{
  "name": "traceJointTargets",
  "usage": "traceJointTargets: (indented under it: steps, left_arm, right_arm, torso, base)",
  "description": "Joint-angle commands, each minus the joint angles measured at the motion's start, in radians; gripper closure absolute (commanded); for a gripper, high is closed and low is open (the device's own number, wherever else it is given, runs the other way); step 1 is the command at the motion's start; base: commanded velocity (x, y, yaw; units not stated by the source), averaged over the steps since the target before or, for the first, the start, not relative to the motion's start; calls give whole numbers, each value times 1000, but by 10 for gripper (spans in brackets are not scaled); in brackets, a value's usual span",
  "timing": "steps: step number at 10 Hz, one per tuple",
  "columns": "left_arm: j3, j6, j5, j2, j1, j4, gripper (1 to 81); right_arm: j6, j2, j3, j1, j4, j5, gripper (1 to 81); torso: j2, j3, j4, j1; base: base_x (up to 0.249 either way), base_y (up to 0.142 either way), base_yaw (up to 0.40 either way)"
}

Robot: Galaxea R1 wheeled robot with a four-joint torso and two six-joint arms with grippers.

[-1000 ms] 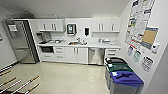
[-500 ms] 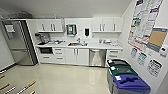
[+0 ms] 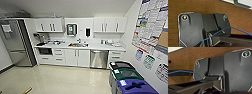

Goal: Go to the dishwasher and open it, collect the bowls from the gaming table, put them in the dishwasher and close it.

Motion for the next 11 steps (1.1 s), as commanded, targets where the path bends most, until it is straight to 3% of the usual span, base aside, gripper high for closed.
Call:
traceJointTargets:
  steps: [1, 11]
  left_arm:
    - [19, 8, 51, -13, -57, -3, 10]
    - [19, 8, 51, -13, -57, -3, 10]
  right_arm:
    - [-5, -10, 20, 51, -15, -52, 10]
    - [-5, -10, 22, 53, -15, -55, 10]
  torso:
    - [0, 0, 0, 0]
    - [0, 0, 0, 0]
  base:
    - [216, 0, 0]
    - [184, 0, 0]
